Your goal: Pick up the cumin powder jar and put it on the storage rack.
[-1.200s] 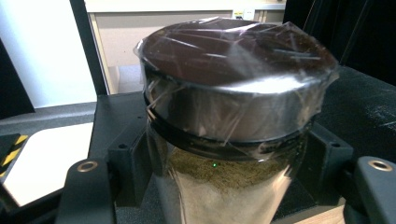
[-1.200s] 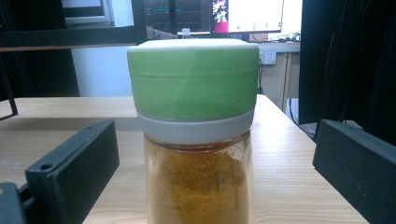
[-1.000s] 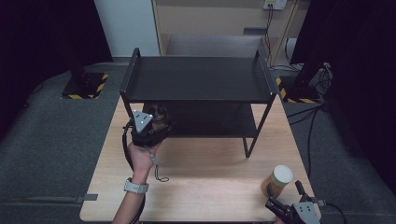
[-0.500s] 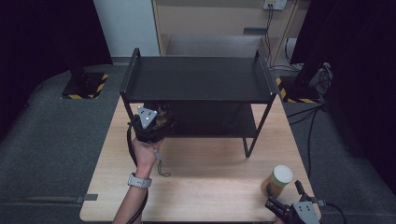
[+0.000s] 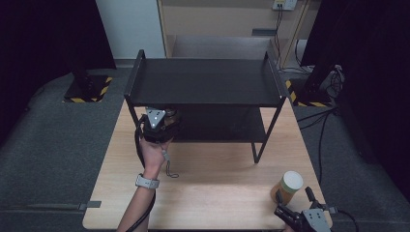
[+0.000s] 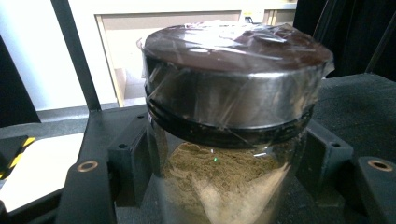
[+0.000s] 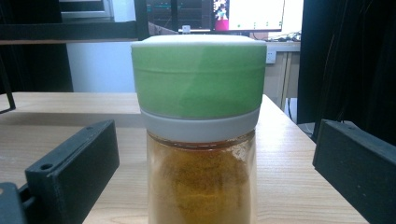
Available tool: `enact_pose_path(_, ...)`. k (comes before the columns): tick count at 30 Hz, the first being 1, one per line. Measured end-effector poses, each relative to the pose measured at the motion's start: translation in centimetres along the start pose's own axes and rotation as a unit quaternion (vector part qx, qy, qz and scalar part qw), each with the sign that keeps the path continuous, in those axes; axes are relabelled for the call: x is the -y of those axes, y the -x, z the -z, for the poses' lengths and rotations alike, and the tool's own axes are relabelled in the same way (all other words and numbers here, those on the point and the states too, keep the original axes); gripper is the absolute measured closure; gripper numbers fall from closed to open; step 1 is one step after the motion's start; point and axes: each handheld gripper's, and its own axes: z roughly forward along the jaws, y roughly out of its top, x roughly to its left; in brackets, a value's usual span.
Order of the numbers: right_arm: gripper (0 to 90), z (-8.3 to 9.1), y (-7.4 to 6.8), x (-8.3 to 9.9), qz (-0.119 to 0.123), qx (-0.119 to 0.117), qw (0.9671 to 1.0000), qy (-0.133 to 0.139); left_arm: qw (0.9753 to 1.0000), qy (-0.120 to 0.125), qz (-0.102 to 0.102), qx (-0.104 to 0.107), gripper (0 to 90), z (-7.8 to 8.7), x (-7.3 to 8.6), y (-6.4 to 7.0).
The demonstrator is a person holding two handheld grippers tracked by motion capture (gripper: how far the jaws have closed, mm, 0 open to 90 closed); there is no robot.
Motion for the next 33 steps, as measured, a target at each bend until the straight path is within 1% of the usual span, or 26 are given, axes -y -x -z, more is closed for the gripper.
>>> enact_pose_path(3,0.7,0.0,0.0,0.0,0.000,0.000,1.0000,0.000,1.0000,0.002,-0.001,-0.001,29.7,-0.3,0.0,0.0)
enact_pose_path(7,0.7,0.0,0.0,0.0,0.001,0.000,1.0000,0.001,0.9999,0.004,0.008,-0.005,29.7,-0.9,0.0,0.1)
enact_pose_path(12,0.7,0.0,0.1,0.0,-0.003,0.000,1.0000,0.001,0.9999,0.010,0.007,-0.009,29.7,-1.2,0.3,0.2)
enact_pose_path(15,0.7,0.0,0.0,0.1,-0.002,0.000,1.0000,0.002,0.9998,0.012,0.009,-0.012,29.7,-1.4,0.3,0.2)
enact_pose_path(17,0.7,0.0,0.0,0.1,-0.001,0.000,1.0000,0.002,0.9997,0.014,0.013,-0.013,29.7,-1.7,0.4,0.2)
enact_pose_path(18,0.7,0.0,0.1,0.1,-0.001,0.000,1.0000,0.002,0.9996,0.016,0.019,-0.015,29.6,-1.9,0.4,0.3)
enact_pose_path(19,0.7,0.0,0.1,0.1,-0.001,0.000,1.0000,0.002,0.9996,0.016,0.019,-0.015,29.6,-1.9,0.4,0.3)
enact_pose_path(20,0.7,0.0,0.0,0.1,-0.001,0.000,1.0000,0.002,0.9997,0.016,0.007,-0.015,29.6,-2.0,0.3,0.2)
enact_pose_path(22,0.6,0.0,0.0,0.0,-0.001,0.000,1.0000,0.001,0.9997,0.016,0.000,-0.017,29.6,-2.3,0.3,0.1)
enact_pose_path(23,0.7,0.0,0.0,0.0,-0.001,0.000,1.0000,0.001,0.9997,0.016,0.003,-0.018,29.5,-2.4,0.3,0.3)
enact_pose_path(24,0.7,0.0,0.0,0.1,-0.001,0.000,1.0000,0.002,0.9997,0.011,-0.008,-0.018,29.6,-2.5,0.0,0.1)
enact_pose_path(25,0.7,0.0,0.0,0.1,-0.001,0.000,1.0000,0.002,0.9997,0.011,-0.008,-0.018,29.5,-2.5,0.0,0.1)
enact_pose_path(26,0.7,0.0,0.1,0.1,-0.002,0.000,1.0000,0.002,0.9997,0.010,-0.014,-0.017,29.5,-2.5,-0.1,0.0)
enact_pose_path(28,0.7,0.0,0.1,0.1,-0.004,-0.001,1.0000,0.002,0.9996,0.008,-0.018,-0.022,29.5,-2.5,-0.2,0.2)
enact_pose_path(29,0.7,0.0,0.1,0.1,-0.004,-0.001,1.0000,0.002,0.9995,0.007,-0.019,-0.024,29.5,-2.5,-0.2,0.3)
enact_pose_path(30,0.7,0.0,0.1,0.1,-0.002,-0.001,1.0000,0.002,0.9996,0.009,-0.012,-0.026,29.5,-2.5,-0.1,0.5)
enact_pose_path(33,0.7,0.1,0.1,0.1,-0.002,0.000,1.0000,0.003,0.9995,0.011,-0.008,-0.027,29.3,-2.5,0.0,0.7)
